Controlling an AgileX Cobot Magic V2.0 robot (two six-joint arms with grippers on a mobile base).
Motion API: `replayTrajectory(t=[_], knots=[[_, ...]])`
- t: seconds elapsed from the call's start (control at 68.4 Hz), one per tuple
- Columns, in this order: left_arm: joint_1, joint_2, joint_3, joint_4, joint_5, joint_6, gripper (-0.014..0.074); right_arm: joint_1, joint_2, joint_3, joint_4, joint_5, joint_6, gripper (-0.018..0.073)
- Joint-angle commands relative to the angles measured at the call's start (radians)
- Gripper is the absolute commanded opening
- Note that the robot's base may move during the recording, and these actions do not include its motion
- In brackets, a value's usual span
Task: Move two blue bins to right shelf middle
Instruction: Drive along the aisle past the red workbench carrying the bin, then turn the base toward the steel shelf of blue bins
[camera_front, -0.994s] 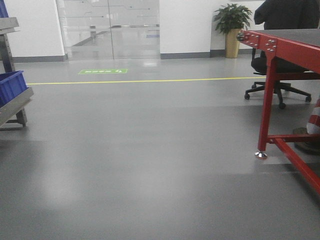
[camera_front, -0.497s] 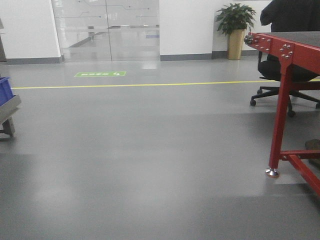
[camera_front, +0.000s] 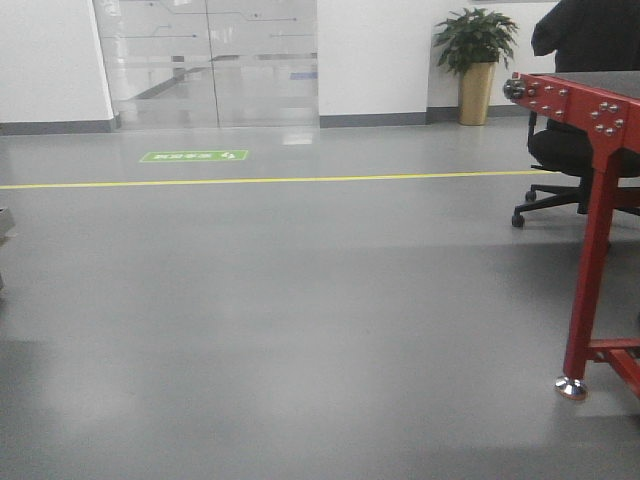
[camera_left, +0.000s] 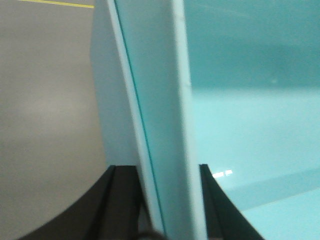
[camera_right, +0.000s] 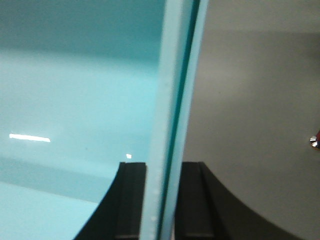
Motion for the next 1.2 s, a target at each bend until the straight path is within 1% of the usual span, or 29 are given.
replayTrajectory(t=[0.0,1.183], knots=[[-0.004,-0.025,-0.024,-0.047,-0.102,-0.011,-0.0111,-0.005,-0.014,-0.014,-0.022,-0.071,-0.026,-0.0154],[-0.004,-0.025,-0.024,-0.047,-0.102,-0.011,-0.0111,-0.005,-0.014,-0.014,-0.022,-0.071,-0.026,-0.0154]])
